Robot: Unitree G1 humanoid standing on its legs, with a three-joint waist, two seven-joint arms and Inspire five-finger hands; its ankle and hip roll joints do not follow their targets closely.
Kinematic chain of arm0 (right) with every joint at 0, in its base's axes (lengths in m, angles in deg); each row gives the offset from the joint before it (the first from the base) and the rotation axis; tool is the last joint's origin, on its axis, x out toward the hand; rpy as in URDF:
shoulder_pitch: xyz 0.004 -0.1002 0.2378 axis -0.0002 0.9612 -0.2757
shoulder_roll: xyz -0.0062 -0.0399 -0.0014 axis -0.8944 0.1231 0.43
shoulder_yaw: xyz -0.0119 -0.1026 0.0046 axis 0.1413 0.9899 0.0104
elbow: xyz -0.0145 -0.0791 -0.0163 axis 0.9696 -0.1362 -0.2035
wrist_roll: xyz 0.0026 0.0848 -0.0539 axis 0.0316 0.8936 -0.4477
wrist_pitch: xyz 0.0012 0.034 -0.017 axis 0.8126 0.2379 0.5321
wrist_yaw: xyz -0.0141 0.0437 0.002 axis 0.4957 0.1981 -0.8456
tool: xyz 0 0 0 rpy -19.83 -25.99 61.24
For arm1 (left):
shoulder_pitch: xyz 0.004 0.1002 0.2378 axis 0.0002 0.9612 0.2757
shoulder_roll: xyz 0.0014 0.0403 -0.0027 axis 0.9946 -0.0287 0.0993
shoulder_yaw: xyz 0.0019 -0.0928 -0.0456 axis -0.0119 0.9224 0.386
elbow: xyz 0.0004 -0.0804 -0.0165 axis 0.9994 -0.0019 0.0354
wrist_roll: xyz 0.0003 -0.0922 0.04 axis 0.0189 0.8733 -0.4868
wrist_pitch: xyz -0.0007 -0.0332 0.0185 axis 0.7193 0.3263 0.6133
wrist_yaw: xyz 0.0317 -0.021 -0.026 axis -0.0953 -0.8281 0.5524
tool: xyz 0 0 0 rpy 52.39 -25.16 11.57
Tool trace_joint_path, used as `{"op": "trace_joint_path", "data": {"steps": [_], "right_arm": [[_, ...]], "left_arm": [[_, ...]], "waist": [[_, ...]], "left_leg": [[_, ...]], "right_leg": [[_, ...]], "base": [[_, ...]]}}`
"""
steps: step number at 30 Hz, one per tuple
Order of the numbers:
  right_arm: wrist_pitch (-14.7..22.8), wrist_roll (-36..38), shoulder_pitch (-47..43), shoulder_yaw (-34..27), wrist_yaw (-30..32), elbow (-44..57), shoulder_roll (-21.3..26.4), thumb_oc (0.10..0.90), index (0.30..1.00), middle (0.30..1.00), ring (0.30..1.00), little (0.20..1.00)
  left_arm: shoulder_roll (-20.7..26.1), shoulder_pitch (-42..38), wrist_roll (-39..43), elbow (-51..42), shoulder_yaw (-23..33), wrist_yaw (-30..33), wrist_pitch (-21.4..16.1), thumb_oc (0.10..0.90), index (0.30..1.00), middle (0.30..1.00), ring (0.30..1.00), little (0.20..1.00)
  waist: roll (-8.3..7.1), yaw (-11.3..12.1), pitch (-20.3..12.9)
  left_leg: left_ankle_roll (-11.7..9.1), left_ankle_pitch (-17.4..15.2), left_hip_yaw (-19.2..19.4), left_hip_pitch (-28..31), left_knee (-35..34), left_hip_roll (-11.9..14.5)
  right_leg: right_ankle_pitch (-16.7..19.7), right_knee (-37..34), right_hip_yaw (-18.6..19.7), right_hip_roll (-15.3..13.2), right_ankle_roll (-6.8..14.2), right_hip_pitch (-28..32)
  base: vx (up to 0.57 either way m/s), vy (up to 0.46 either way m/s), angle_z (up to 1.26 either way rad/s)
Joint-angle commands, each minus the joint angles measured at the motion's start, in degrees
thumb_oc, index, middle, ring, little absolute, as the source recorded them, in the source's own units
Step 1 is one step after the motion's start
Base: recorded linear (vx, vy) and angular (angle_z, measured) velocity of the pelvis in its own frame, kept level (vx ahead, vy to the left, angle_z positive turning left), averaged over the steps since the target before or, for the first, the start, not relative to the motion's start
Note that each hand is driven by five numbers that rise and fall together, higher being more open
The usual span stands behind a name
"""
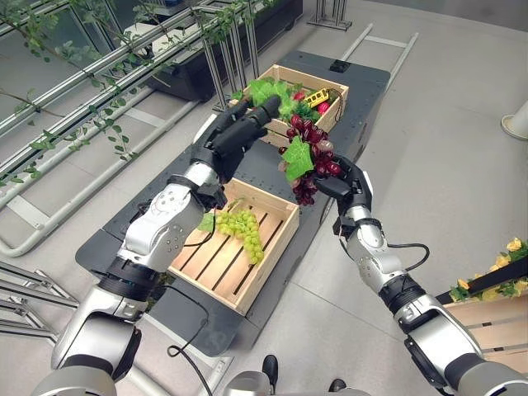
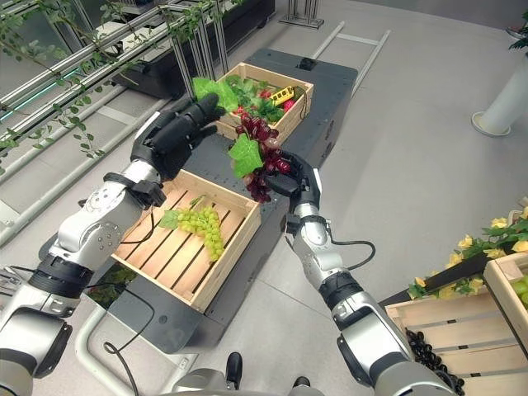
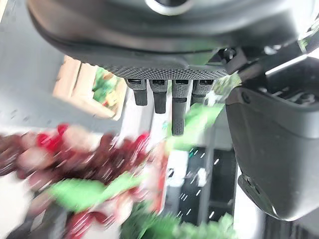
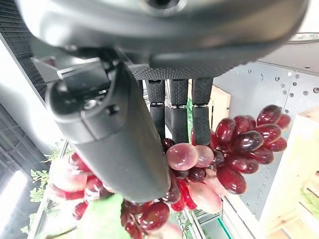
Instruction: Pick up the fruits from the basket on one side to the basket on the other side
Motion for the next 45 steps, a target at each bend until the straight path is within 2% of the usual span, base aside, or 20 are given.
{"op": "trace_joint_path", "data": {"steps": [1, 11, 17, 23, 27, 32, 36, 39, 40, 45], "right_arm": [[8.6, 0.3, -1.0, -4.5, -2.6, -0.9, 0.6, 0.400, 0.300, 0.300, 0.300, 0.300], [9.7, 1.9, -0.5, -7.0, -3.4, -0.6, 2.2, 0.400, 0.300, 0.300, 0.300, 0.300], [10.4, 2.1, 0.3, -7.8, -4.4, -0.6, 2.7, 0.400, 0.300, 0.300, 0.300, 0.300], [11.3, 1.2, 1.4, -8.4, -4.8, -0.1, 2.6, 0.400, 0.300, 0.300, 0.300, 0.300], [11.8, 1.8, 5.3, -9.5, -6.6, 2.1, 2.3, 0.400, 0.300, 0.300, 0.300, 0.300], [13.0, 0.3, 13.2, -10.8, -8.4, 5.9, 1.2, 0.400, 0.300, 0.300, 0.300, 0.300], [13.0, -1.2, 17.6, -11.7, -9.0, 8.1, 1.0, 0.400, 0.300, 0.300, 0.300, 0.300], [12.8, -1.3, 19.4, -12.0, -9.5, 9.0, 1.3, 0.400, 0.300, 0.300, 0.300, 0.300], [12.4, -1.1, 23.4, -13.6, -11.8, 9.7, 2.0, 0.400, 0.300, 0.300, 0.300, 0.300], [12.1, -1.5, 27.4, -14.3, -12.3, 10.2, 1.6, 0.400, 0.300, 0.300, 0.300, 0.300]], "left_arm": [[0.3, -2.6, -2.3, 3.9, 6.6, 0.8, -11.0, 0.800, 0.900, 0.900, 0.900, 0.900], [1.8, 0.3, -9.3, 5.4, 5.7, -3.8, -9.5, 0.800, 0.900, 0.900, 0.900, 0.900], [1.6, 2.0, -8.4, 5.5, 5.5, -5.2, -8.7, 0.800, 0.900, 0.900, 0.900, 0.900], [-0.7, 4.8, -8.6, 6.0, 6.4, -4.0, -9.7, 0.800, 0.900, 0.900, 0.900, 0.900], [-3.5, 9.8, -13.5, 7.5, 7.0, -3.1, -12.4, 0.800, 0.900, 0.900, 0.900, 0.900], [-8.5, 18.5, -21.6, 8.3, 6.8, 1.6, -15.9, 0.800, 0.900, 0.900, 0.900, 0.900], [-10.5, 22.9, -28.4, 9.5, 5.8, 4.4, -18.5, 0.800, 0.900, 0.900, 0.900, 0.900], [-10.9, 24.4, -30.3, 9.7, 5.5, 5.3, -19.1, 0.800, 0.900, 0.900, 0.900, 0.900], [-12.6, 27.1, -31.3, 10.6, 4.9, 7.6, -20.9, 0.800, 0.900, 0.900, 0.900, 0.900], [-14.9, 29.6, -30.4, 11.8, 4.2, 8.9, -22.0, 0.800, 0.900, 0.900, 0.900, 0.900]], "waist": [[0.63, 0.9, -11.8], [0.78, 0.5, -11.3], [0.67, 0.3, -11.2], [0.45, 0.1, -10.9], [0.20, -0.5, -10.4], [-0.16, -1.5, -9.6], [-0.47, -2.2, -9.0], [-0.63, -2.5, -8.9], [-0.98, -3.5, -8.0], [-1.39, -4.5, -6.9]], "left_leg": [[-3.5, -4.3, -0.9, -0.5, -0.4, 0.5], [-3.4, -4.4, -0.3, -0.1, -0.4, 0.6], [-3.2, -4.5, 0.1, 0.2, -0.4, 0.6], [-3.2, -4.5, 0.5, 0.4, -0.4, 0.7], [-3.0, -4.8, 0.9, 0.6, -0.4, 0.8], [-2.6, -5.1, 1.7, 0.9, -0.4, 1.0], [-2.3, -5.3, 2.5, 1.2, -0.4, 1.2], [-2.3, -5.4, 2.9, 1.3, -0.4, 1.3], [-2.1, -5.6, 4.2, 1.5, -0.4, 1.7], [-1.9, -5.8, 5.4, 1.9, -0.4, 2.0]], "right_leg": [[-0.9, 0.2, -0.6, 0.6, -2.8, -1.5], [-0.6, 0.3, -0.1, 0.6, -2.6, -1.5], [-0.5, 0.3, 0.4, 0.7, -2.6, -1.4], [-0.4, 0.5, 0.7, 0.7, -2.6, -1.5], [-0.4, 0.5, 1.1, 0.7, -2.5, -1.6], [-0.2, 0.3, 2.5, 0.9, -2.4, -1.9], [0.0, 0.1, 3.4, 1.0, -2.4, -2.0], [0.1, 0.0, 3.9, 1.1, -2.3, -2.2], [0.3, 0.0, 5.0, 1.2, -2.2, -2.6], [0.6, 0.0, 6.2, 1.4, -2.1, -3.0]], "base": [[0.00, 0.000, 0.00], [0.00, 0.003, -0.01], [0.00, 0.003, -0.01], [0.00, 0.000, 0.00], [0.00, 0.000, 0.00], [0.01, -0.004, -0.11], [0.01, 0.000, -0.13], [0.01, 0.004, -0.17], [-0.01, 0.010, -0.13], [-0.01, 0.003, -0.26]]}}
